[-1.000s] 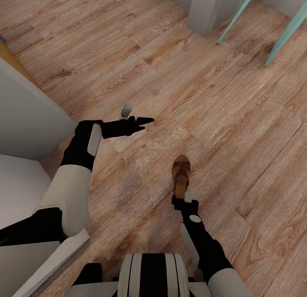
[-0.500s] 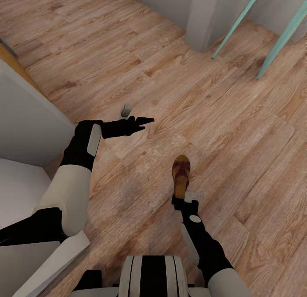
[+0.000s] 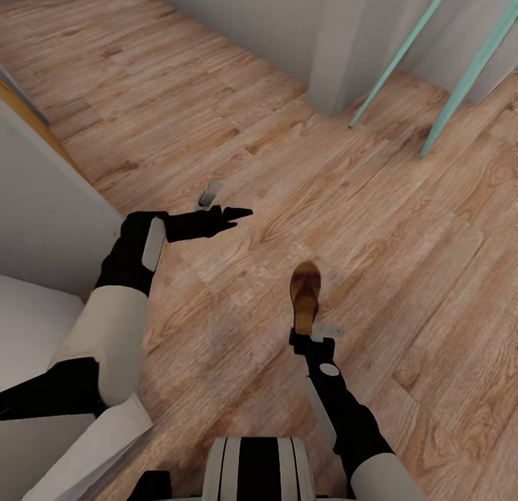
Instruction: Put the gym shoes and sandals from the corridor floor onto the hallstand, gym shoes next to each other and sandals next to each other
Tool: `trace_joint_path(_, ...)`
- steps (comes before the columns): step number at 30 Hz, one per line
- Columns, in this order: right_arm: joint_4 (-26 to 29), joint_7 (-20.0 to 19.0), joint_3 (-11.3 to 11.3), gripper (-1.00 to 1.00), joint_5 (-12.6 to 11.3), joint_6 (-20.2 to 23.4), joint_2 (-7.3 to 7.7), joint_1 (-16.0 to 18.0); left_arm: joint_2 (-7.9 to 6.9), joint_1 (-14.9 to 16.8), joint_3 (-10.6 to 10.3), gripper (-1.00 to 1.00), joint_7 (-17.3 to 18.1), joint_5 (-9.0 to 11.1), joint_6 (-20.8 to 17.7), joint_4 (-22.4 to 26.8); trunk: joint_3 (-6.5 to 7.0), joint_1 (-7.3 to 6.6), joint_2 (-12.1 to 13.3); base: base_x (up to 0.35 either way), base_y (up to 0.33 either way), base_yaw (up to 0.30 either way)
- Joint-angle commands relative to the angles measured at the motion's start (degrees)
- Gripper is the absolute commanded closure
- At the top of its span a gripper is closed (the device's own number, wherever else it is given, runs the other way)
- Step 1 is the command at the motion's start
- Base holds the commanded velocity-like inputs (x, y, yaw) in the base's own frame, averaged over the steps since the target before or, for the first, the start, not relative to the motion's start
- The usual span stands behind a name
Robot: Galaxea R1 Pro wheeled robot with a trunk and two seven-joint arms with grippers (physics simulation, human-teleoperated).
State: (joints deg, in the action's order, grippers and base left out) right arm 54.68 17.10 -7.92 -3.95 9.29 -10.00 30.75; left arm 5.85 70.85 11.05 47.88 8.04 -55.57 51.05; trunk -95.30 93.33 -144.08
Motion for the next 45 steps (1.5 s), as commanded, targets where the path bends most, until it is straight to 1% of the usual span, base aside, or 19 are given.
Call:
trace_joint_path(1, 0.08, 0.35, -0.09, 1.00, -0.57, 0.21, 0.00, 0.01, -1.90, -1.55, 0.04, -1.00, 0.26, 0.09, -0.09, 0.48, 0.29, -0.03, 0.00, 0.000, 0.000, 0.000)
trace_joint_path(3, 0.13, 0.27, -0.06, 1.00, -0.54, 0.21, 0.00, 0.01, -4.24, -3.18, -0.08, -1.00, 0.36, 0.15, 0.14, 0.88, 0.91, -0.08, 0.03, 0.000, 0.000, 0.000)
trace_joint_path(6, 0.14, 0.19, -0.04, 1.00, -0.56, 0.11, 0.00, 0.01, -5.93, -4.12, -0.18, -1.00, 0.43, -0.01, 0.31, 1.06, 1.85, -0.16, 0.07, 0.000, 0.000, 0.000)
trace_joint_path(8, 0.00, 0.14, -0.09, 1.00, -0.63, -0.42, 0.00, 0.01, -6.41, -4.39, -0.26, -1.00, 0.45, -0.08, 0.40, 1.13, 2.46, -0.21, 0.10, 0.000, 0.000, 0.000)
trace_joint_path(13, 0.58, 0.13, -0.29, 1.00, -0.69, -1.38, 0.00, 0.01, -6.44, -4.49, -0.35, -1.00, 0.39, -0.12, 0.38, 1.35, 3.78, -0.34, 0.16, 0.000, 0.000, 0.000)
trace_joint_path(19, 1.35, 0.15, -0.53, 1.00, -0.70, -1.55, 0.00, 0.01, -6.43, -4.41, -1.21, -1.00, 0.23, -0.05, 0.10, 2.30, 5.13, -0.50, 0.24, 0.000, 0.000, 0.000)
trace_joint_path(22, 1.40, 0.19, -1.60, 1.00, -0.70, -1.50, 0.00, 0.01, -6.46, -4.45, -1.31, -1.00, 0.21, -0.05, -0.01, 2.59, 5.80, -0.57, 0.28, 0.000, 0.000, 0.000)
trace_joint_path(23, 1.82, 0.21, -3.20, 1.00, -0.70, -1.47, 0.00, 0.01, -6.48, -4.47, -1.30, -1.00, 0.20, -0.08, -0.13, 2.70, 6.02, -0.60, 0.30, 0.000, 0.000, 0.000)
trace_joint_path(27, 2.07, 0.23, -3.95, 1.00, -0.70, -1.47, 0.00, 0.01, -6.59, -4.48, -1.38, -1.00, 0.20, -0.06, -0.34, 2.88, 6.91, -0.70, 0.35, 0.000, 0.000, 0.000)
trace_joint_path(35, 2.10, 0.27, -4.11, 1.00, -0.70, -1.47, 0.00, 0.01, -6.60, -4.49, -1.43, -1.00, 0.15, -0.13, -0.31, 2.99, 8.83, -0.91, 0.46, 0.000, 0.000, -0.066)
trace_joint_path(45, 2.10, 0.30, -4.07, 1.00, -0.70, -1.47, 0.00, 0.01, -6.42, -4.55, -1.56, -1.00, 0.16, -0.13, 0.12, 3.16, 9.38, -0.91, 0.46, 0.000, 0.000, -0.217)
